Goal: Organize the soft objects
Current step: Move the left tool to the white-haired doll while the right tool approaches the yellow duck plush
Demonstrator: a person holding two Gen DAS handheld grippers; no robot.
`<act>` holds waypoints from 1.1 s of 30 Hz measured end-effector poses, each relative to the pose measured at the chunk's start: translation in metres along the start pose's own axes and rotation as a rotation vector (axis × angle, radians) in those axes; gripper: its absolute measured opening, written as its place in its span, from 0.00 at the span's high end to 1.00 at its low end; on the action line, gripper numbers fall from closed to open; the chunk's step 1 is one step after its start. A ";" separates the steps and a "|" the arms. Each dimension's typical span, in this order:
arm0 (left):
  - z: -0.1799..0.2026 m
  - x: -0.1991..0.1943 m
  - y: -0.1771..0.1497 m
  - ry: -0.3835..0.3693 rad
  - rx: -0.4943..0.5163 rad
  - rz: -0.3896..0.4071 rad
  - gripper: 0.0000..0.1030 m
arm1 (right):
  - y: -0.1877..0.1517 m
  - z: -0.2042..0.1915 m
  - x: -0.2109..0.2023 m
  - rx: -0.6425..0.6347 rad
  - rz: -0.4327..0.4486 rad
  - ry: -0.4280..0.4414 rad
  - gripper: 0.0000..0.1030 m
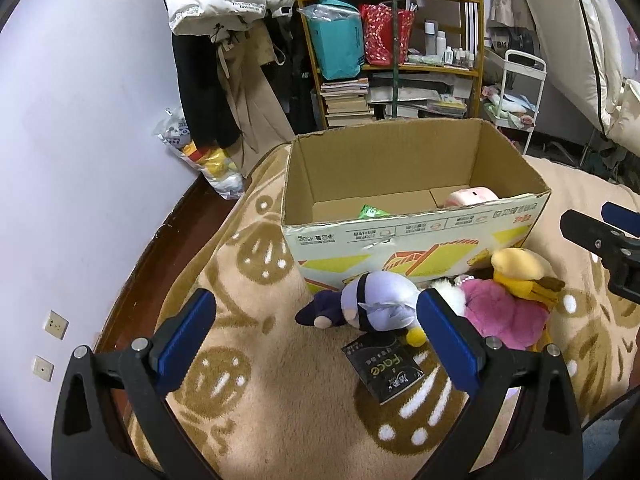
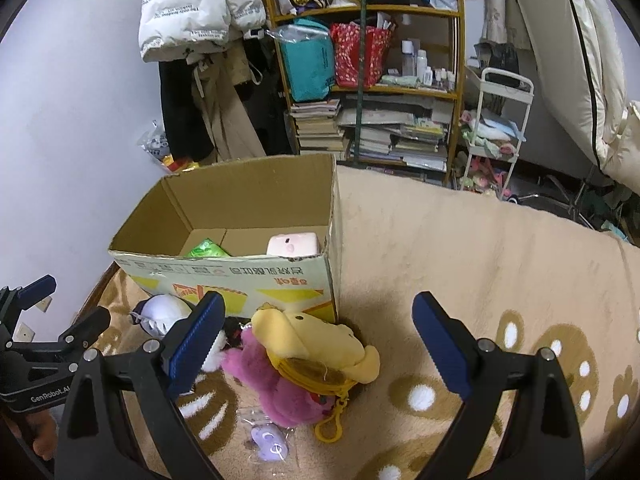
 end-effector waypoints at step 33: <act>0.033 0.068 0.000 -0.035 0.055 -0.106 0.04 | -0.008 -0.002 0.080 -0.014 -0.237 -0.048 0.04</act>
Point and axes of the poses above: each gripper's, at about its wrist camera, not at the fingertips, and x roughly the way its jaws point, z to its right, y to its top, the point moved 1 cm from there along x, roughly the way its jaws point, and after that the axes turned 2 degrees about x, right-handed, at the moved point
